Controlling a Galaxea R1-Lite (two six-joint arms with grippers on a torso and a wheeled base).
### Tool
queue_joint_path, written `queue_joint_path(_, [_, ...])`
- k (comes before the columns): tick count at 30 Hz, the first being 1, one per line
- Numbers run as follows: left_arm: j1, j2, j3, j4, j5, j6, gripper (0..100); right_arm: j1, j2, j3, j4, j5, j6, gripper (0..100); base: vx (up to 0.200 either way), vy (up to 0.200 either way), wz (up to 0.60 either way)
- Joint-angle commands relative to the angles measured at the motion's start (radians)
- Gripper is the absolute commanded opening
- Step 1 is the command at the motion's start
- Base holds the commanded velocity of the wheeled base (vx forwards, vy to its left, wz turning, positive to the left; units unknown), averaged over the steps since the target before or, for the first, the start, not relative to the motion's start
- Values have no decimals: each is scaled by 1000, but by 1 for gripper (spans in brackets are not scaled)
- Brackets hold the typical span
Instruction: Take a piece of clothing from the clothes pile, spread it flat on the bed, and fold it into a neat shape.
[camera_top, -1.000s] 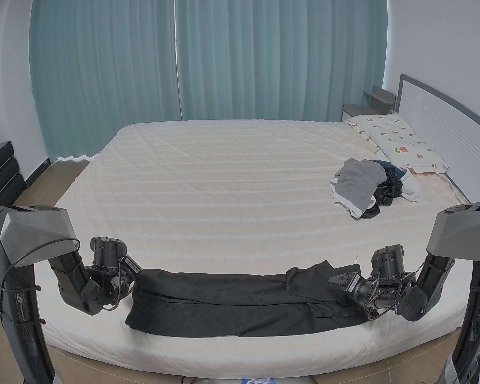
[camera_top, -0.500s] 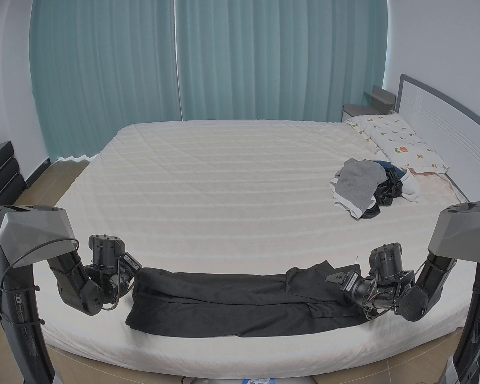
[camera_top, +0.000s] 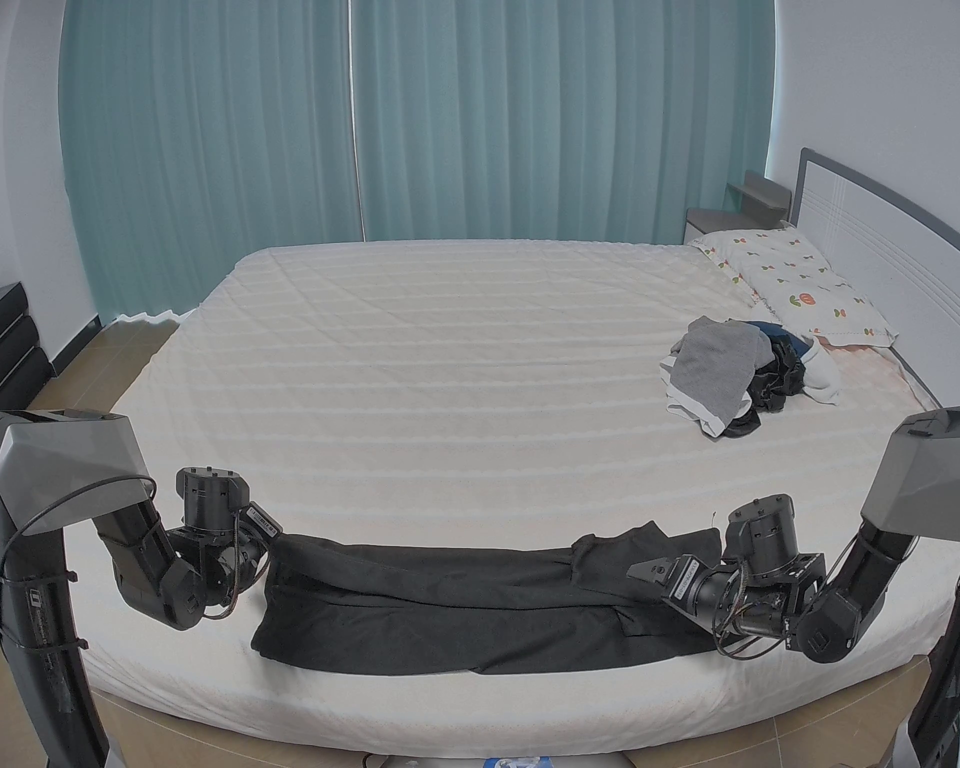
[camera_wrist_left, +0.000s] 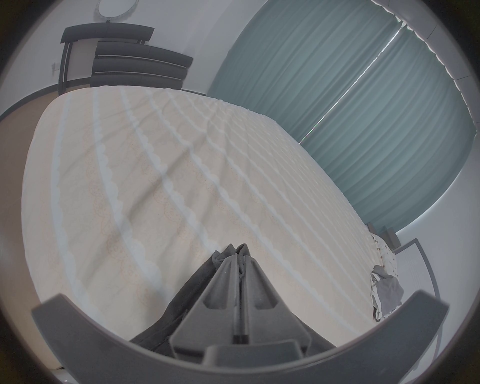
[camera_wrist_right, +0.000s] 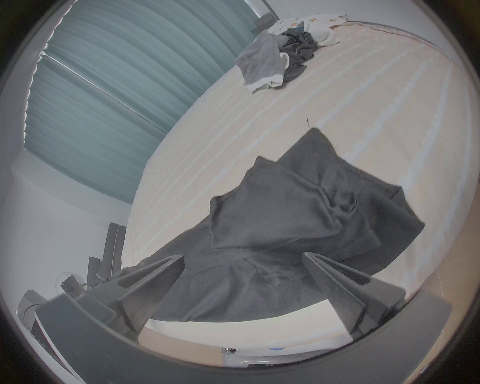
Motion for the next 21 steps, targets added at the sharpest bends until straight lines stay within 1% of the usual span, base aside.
queue_joint_path(1, [-1, 1, 3, 0, 0, -4, 0, 18, 99, -25, -15, -2, 14, 100, 0, 0, 0])
queue_joint_path(5, [-4, -6, 3, 0, 0, -9, 0, -10, 139, -63, -8, -2, 17, 100, 0, 0, 0])
queue_joint_path(7, [-4, -7, 3, 0, 1, -9, 0, -12, 145, -66, -9, -2, 17, 100, 0, 0, 0])
queue_joint_path(10, [-4, -7, 3, 0, 0, -9, 0, -35, 169, -94, -12, -3, 19, 100, 0, 0, 0])
queue_joint_path(11, [-4, -7, 3, 0, 0, -9, 0, -53, 185, -112, -9, -6, 17, 100, 0, 0, 0])
queue_joint_path(20, [-4, -13, 3, 0, 0, -9, 0, -71, 228, -157, -8, -69, 17, 100, 0, 0, 0])
queue_joint_path(21, [-4, -13, 3, 0, 0, -9, 0, -71, 228, -157, -6, -69, 17, 0, 0, 0, 0])
